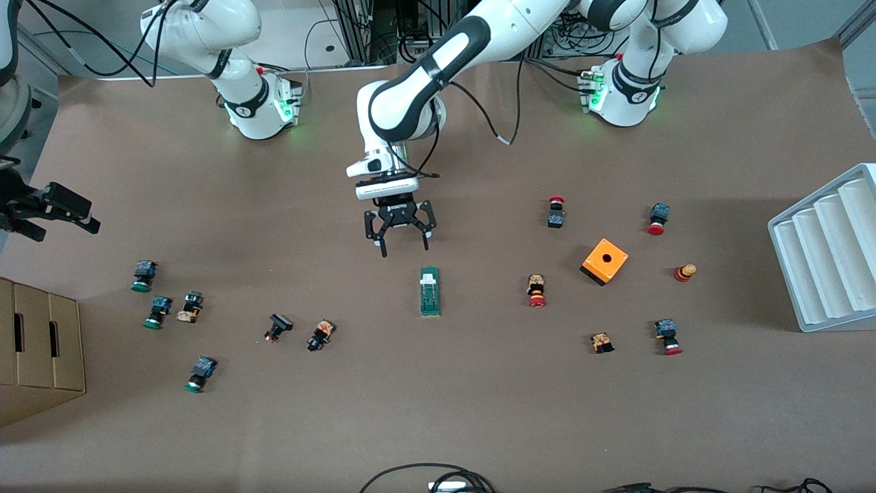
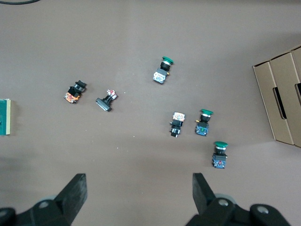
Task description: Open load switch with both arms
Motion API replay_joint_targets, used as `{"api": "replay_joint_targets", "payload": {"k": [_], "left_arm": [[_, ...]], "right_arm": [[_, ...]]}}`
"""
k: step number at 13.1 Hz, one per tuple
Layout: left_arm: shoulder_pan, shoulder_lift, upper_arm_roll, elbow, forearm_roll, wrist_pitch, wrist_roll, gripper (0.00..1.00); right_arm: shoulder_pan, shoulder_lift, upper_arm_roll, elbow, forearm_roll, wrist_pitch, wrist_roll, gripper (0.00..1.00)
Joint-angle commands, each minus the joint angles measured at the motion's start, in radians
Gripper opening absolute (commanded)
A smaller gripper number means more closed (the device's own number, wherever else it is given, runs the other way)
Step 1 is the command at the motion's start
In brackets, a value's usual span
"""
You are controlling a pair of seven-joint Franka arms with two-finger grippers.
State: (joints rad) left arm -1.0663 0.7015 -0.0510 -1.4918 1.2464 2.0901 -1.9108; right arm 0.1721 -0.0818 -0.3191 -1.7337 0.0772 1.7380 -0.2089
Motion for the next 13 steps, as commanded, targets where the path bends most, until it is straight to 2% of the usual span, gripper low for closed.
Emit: {"api": "replay_joint_targets", "payload": {"k": [1,5,6,9,13], "left_arm": [[0.005,-0.063,0.002,-0.008,-0.083,0.016,0.131,1.00],[0.011,-0.123,0.005,0.012,-0.209,0.015,0.352,1.00],[0.110,-0.147,-0.009,0.010,-0.238,0.015,0.407,1.00],[0.130,-0.200,-0.026,0.010,-0.317,0.015,0.539,1.00],[0.164,-0.247,-0.027,0.008,-0.364,0.015,0.646,1.00]], "right_arm": [[0.000,0.022,0.000,0.022,-0.025,0.002,-0.013,1.00],[0.007,0.037,0.002,0.025,-0.068,0.000,-0.012,1.00],[0.003,0.040,0.002,0.025,-0.069,0.005,-0.015,1.00],[-0.002,0.057,-0.001,0.028,-0.073,0.028,-0.018,1.00],[0.000,0.057,0.000,0.029,-0.073,0.044,-0.018,1.00]]}}
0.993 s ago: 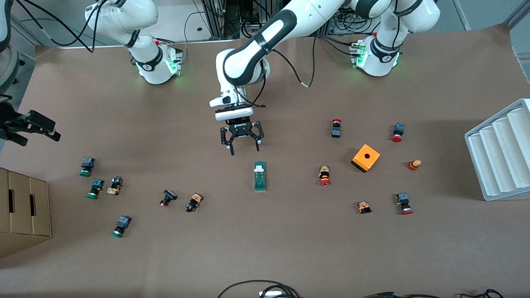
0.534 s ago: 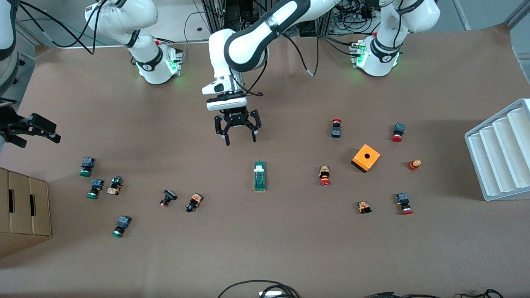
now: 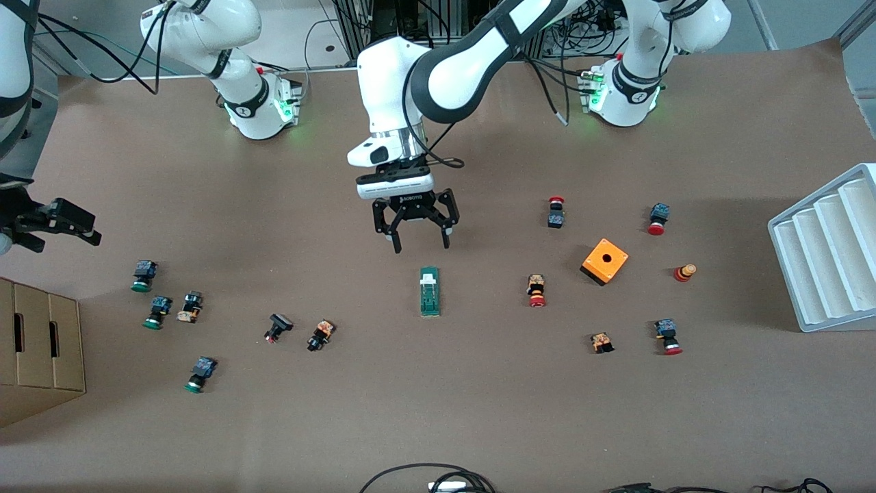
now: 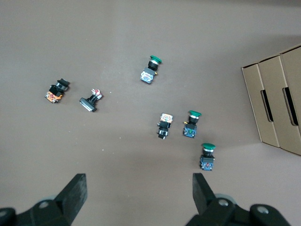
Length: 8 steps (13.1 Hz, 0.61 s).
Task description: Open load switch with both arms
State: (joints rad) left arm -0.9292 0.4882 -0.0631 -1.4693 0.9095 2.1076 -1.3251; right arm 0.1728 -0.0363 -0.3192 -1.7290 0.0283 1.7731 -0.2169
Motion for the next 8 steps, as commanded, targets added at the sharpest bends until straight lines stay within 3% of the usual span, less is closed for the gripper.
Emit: {"api": "replay_joint_targets", "payload": {"k": [1,8], "left_arm": [[0.041,-0.045,-0.017,-0.013,-0.050,-0.001,0.094,1.00],[0.150,-0.140,-0.020,-0.020,-0.207,0.048,0.301,1.00]], "right_arm": [[-0.001,0.012,0.000,0.025,-0.024,0.011,-0.010,1.00],[0.001,0.012,0.000,0.025,-0.024,0.034,-0.012,1.00]]}}
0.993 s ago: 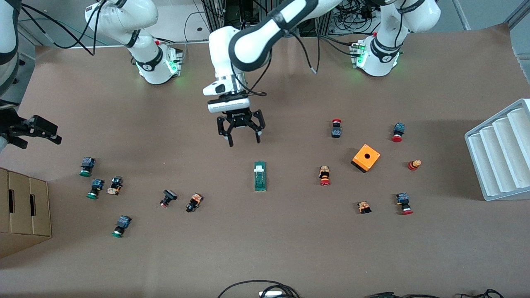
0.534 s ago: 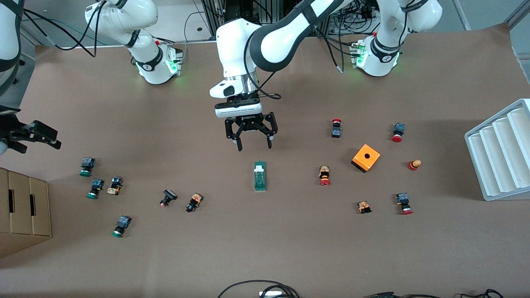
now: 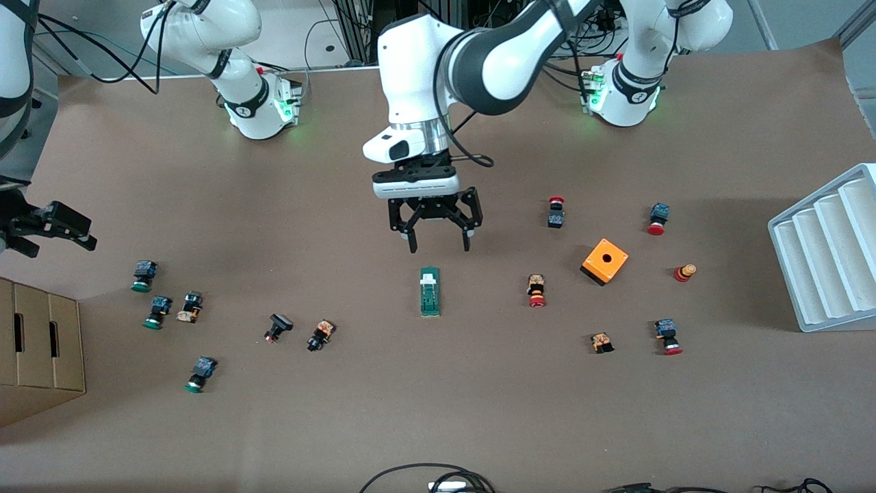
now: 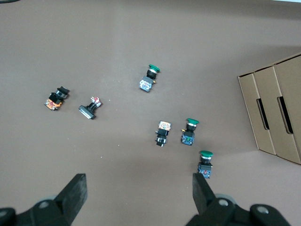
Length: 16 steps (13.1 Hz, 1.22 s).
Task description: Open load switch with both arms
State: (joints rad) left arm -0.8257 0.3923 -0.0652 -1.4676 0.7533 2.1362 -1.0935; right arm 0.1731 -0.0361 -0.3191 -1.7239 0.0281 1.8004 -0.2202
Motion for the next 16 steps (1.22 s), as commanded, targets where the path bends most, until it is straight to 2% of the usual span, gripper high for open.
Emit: {"api": "replay_joint_targets", "payload": {"k": [1,4,6,8,11,16], "left_arm": [[0.071,-0.061,-0.025,-0.022,-0.089,0.028,0.108,1.00],[0.140,-0.096,-0.042,-0.025,-0.161,0.050,0.165,1.00],[0.187,-0.116,-0.053,-0.025,-0.196,0.048,0.281,1.00],[0.258,-0.131,-0.088,-0.025,-0.268,0.048,0.358,1.00],[0.345,-0.154,-0.131,-0.031,-0.285,0.045,0.426,1.00],[0.444,-0.200,-0.133,-0.040,-0.438,0.022,0.524,1.00]], "right_arm": [[0.000,0.012,0.000,0.020,-0.024,0.007,-0.008,1.00],[0.002,0.012,0.000,0.020,-0.024,0.007,-0.008,1.00],[0.002,0.012,0.000,0.020,-0.024,0.007,-0.008,1.00],[0.005,0.012,0.002,0.020,-0.024,0.005,-0.008,1.00],[0.005,0.010,0.002,0.020,-0.024,0.004,-0.007,1.00],[0.006,0.010,0.002,0.020,-0.024,0.004,-0.005,1.00]]}}
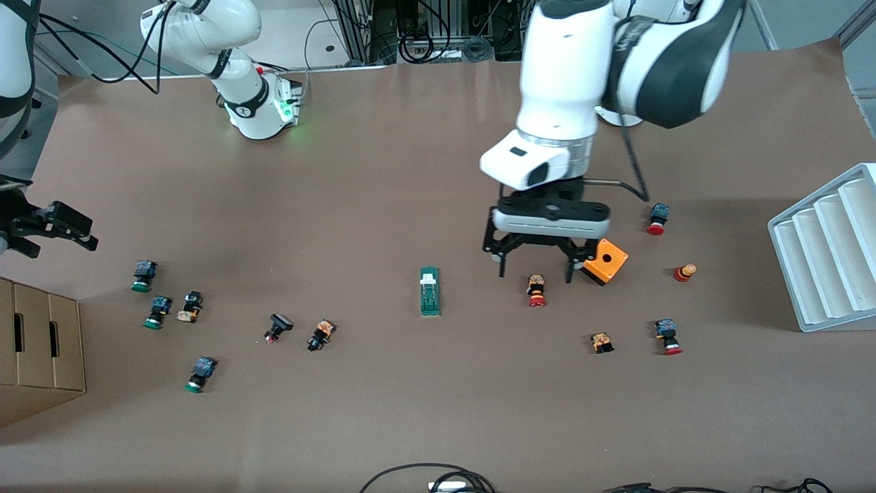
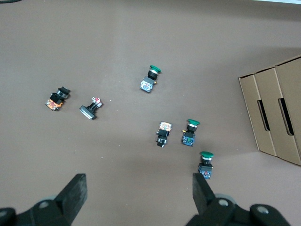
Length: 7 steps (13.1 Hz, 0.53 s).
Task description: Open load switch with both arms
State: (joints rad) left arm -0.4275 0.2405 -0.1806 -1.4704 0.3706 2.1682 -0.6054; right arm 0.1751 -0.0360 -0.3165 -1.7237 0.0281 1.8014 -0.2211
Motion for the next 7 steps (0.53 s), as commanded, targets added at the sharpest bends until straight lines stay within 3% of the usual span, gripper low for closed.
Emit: {"api": "replay_joint_targets", "payload": {"k": [1,5,7], "left_arm": [[0.071,-0.056,-0.017,-0.039,-0.093,-0.014,0.035,1.00],[0.166,-0.092,-0.017,-0.039,-0.159,-0.126,0.105,1.00],[0.235,-0.106,-0.013,-0.036,-0.273,-0.175,0.217,1.00]], "right_arm": [[0.004,0.010,-0.001,0.019,-0.024,0.003,-0.004,1.00],[0.004,0.010,-0.001,0.019,-0.022,0.001,-0.004,1.00],[0.004,0.008,-0.001,0.019,-0.024,0.001,-0.004,1.00]]}}
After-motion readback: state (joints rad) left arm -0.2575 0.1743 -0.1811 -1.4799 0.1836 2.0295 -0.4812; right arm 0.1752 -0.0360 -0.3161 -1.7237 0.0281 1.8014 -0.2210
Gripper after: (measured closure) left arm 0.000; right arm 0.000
